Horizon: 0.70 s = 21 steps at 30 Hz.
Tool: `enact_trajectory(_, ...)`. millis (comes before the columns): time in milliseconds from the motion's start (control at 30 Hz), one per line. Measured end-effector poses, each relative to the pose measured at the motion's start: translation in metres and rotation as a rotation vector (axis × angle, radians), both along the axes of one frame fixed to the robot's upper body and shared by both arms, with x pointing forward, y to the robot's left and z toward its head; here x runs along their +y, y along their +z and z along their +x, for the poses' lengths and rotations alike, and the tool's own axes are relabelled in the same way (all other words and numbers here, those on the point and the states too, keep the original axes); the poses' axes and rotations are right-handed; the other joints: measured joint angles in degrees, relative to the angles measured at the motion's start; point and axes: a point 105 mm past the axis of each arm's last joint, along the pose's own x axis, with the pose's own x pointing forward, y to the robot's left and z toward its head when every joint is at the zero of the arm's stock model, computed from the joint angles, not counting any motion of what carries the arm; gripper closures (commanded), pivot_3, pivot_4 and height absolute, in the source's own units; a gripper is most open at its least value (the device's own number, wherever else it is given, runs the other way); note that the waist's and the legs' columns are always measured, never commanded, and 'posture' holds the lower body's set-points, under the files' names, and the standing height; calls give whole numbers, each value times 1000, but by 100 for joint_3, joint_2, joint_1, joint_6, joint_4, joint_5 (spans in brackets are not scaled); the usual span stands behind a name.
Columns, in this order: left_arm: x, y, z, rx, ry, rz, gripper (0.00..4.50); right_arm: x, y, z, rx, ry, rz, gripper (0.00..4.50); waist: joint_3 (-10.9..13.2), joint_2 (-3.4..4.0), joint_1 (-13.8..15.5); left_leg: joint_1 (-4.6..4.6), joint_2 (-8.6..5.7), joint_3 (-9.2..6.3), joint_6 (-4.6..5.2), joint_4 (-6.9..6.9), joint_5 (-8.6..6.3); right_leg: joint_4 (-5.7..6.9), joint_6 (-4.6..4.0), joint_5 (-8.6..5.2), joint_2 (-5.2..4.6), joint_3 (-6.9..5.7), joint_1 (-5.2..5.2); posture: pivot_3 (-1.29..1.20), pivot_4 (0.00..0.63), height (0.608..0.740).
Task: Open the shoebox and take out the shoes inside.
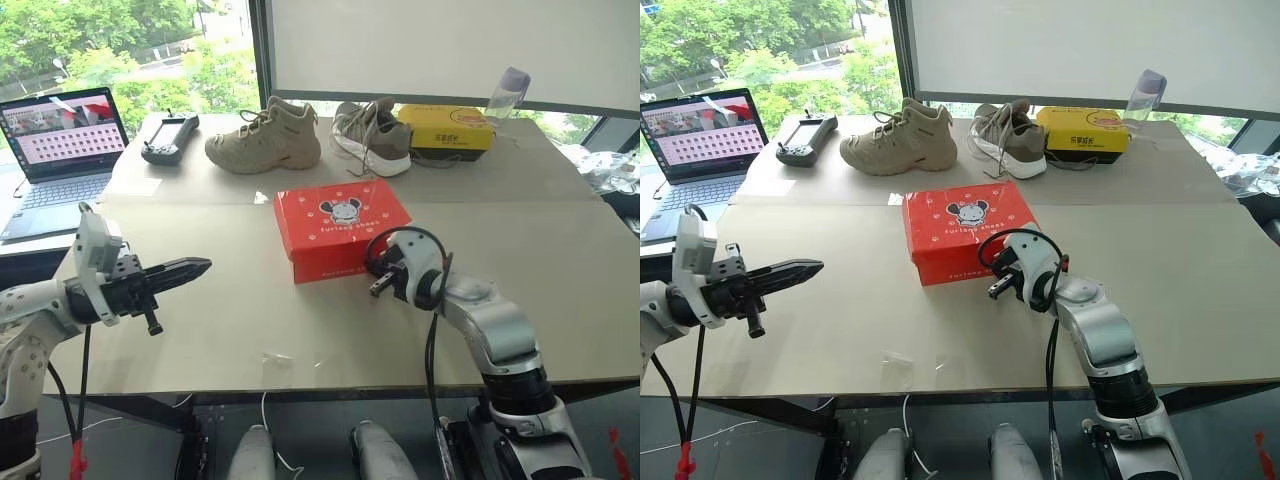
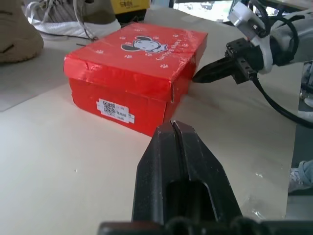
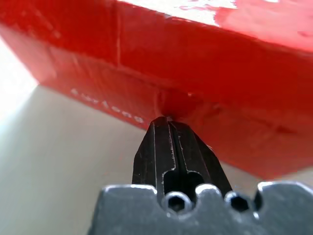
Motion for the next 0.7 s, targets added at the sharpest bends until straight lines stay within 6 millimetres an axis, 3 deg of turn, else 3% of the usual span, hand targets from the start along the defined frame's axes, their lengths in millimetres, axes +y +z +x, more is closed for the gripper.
enact_trajectory(433,-2,-2,-3,18,-8,-16,4500,8,-3,-1,12,25,28,4479,0,0,-38,0,0,0,0,-3,0,0,-3,-2,1,1,-3,0,150,712)
enact_trajectory(600,-5,-4,0,15,-15,-8,4500,12,-7,6,17,2,49,4479,0,0,-51,0,1,1,0,-3,0,0,-4,-1,1,2,-4,0,150,712)
enact_trajectory(700,-5,-2,1,7,-11,-4,4500,15,2,15,-3,-3,55,4479,0,0,-57,0,1,3,0,-3,0,0,-3,-1,1,3,-5,0,150,712)
